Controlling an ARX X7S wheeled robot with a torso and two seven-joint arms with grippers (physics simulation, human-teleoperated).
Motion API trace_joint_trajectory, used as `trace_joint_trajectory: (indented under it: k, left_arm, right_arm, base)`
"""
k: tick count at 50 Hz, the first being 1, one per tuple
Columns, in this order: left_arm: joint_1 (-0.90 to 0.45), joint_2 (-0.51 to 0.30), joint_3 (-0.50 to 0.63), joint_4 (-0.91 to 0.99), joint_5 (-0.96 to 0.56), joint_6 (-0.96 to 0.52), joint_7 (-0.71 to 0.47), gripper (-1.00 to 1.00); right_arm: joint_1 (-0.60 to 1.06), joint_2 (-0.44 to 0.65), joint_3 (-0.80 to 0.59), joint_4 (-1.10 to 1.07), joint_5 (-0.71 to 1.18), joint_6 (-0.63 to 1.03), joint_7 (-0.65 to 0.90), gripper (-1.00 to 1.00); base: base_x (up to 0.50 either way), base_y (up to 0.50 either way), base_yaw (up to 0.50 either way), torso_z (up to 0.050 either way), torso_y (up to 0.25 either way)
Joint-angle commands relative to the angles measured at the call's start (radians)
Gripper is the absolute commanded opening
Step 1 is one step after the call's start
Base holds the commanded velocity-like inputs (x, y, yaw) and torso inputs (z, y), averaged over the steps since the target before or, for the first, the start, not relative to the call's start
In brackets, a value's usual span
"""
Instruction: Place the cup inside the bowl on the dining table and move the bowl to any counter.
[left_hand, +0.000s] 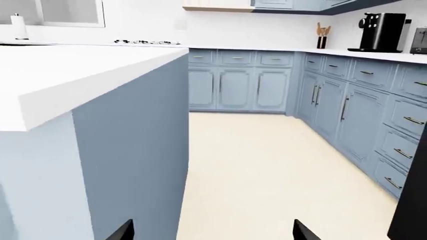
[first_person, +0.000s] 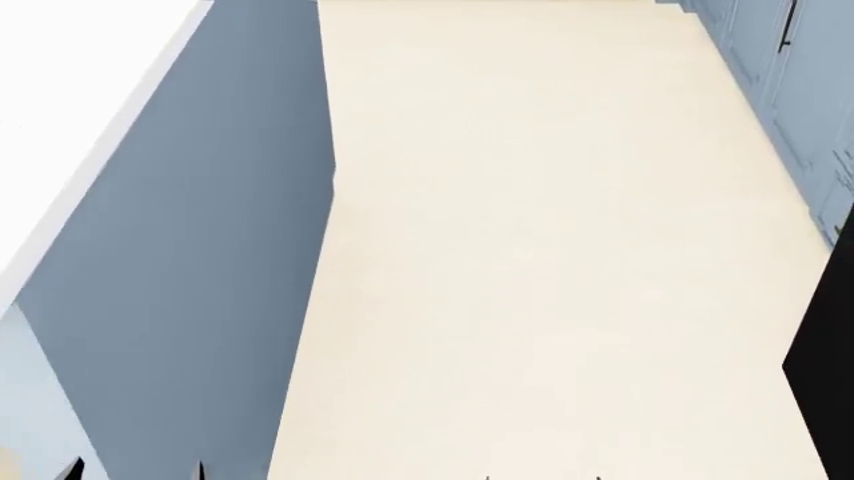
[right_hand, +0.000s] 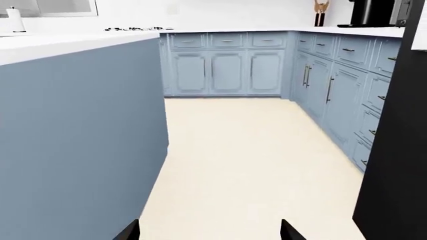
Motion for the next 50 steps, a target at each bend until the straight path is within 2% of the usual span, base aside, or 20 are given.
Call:
trace_joint_trajectory:
  k: [1,15,39,50]
  left_arm:
    - [0.009,-0.012,0.004,0.006,-0.007,0.008,-0.006,1.00]
    - [-0.023,-0.004,0.024,-0.008,-0.001,-0.007,-0.024,1.00]
    - [-0.015,-0.023,0.034,-0.003,-0.016,0.002,-0.033,1.00]
    - [0.029,-0.047,0.027,0.017,-0.031,0.027,-0.027,1.00]
  right_arm:
    - [0.001,0.008,-0.013,0.001,0.000,-0.005,0.007,1.00]
    - [0.005,0.020,-0.031,0.005,-0.013,-0.013,0.017,1.00]
    - [0.002,0.030,-0.044,0.000,0.008,-0.030,0.022,1.00]
    - [0.006,0.036,-0.052,0.004,0.006,-0.031,0.029,1.00]
  base:
    - [-0.44,0.42,0.00,0.000,0.000]
    - [-0.34,0.44,0.00,0.000,0.000]
    - [-0.04,0.50,0.00,0.000,0.000]
    - [-0.04,0.50,0.00,0.000,0.000]
